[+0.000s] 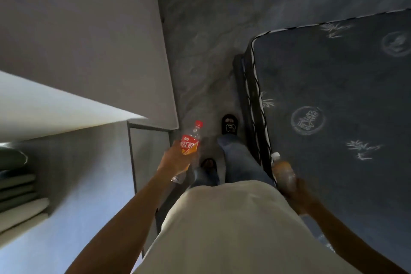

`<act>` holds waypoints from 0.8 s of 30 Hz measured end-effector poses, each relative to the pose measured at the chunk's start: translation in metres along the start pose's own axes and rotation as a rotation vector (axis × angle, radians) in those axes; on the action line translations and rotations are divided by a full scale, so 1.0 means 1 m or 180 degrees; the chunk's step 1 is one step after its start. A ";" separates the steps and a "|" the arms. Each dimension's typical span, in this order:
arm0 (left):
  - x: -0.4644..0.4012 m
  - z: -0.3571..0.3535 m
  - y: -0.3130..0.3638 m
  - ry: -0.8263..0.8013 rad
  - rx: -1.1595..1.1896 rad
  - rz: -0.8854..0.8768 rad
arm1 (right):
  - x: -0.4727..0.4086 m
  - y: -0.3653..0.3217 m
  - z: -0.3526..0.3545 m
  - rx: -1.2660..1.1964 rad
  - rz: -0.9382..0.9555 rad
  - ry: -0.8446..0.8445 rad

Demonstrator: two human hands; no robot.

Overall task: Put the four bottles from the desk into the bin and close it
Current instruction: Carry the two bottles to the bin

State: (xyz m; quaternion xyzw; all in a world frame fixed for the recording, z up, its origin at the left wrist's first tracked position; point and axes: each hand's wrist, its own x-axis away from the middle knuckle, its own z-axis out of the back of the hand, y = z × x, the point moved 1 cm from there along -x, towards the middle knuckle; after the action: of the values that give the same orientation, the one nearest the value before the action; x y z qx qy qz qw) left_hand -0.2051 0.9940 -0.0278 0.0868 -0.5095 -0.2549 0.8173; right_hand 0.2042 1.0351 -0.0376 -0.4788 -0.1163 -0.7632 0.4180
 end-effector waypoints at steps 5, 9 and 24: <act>-0.062 0.030 0.078 0.0056 0.0084 -0.0008 | -0.052 -0.075 0.046 0.0016 0.0020 -0.0127; -0.094 0.054 0.106 0.0165 -0.0093 0.0149 | -0.095 -0.171 0.083 0.0864 0.0340 -0.0225; -0.213 0.179 0.178 0.0230 -0.0112 0.1036 | -0.243 -0.536 0.139 0.0913 0.1016 -0.0137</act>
State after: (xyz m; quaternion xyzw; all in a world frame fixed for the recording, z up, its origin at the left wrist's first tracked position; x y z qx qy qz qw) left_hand -0.3778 1.2749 -0.0407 -0.0021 -0.4826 -0.1248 0.8669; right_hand -0.0628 1.5778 -0.0473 -0.4429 -0.1554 -0.6526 0.5948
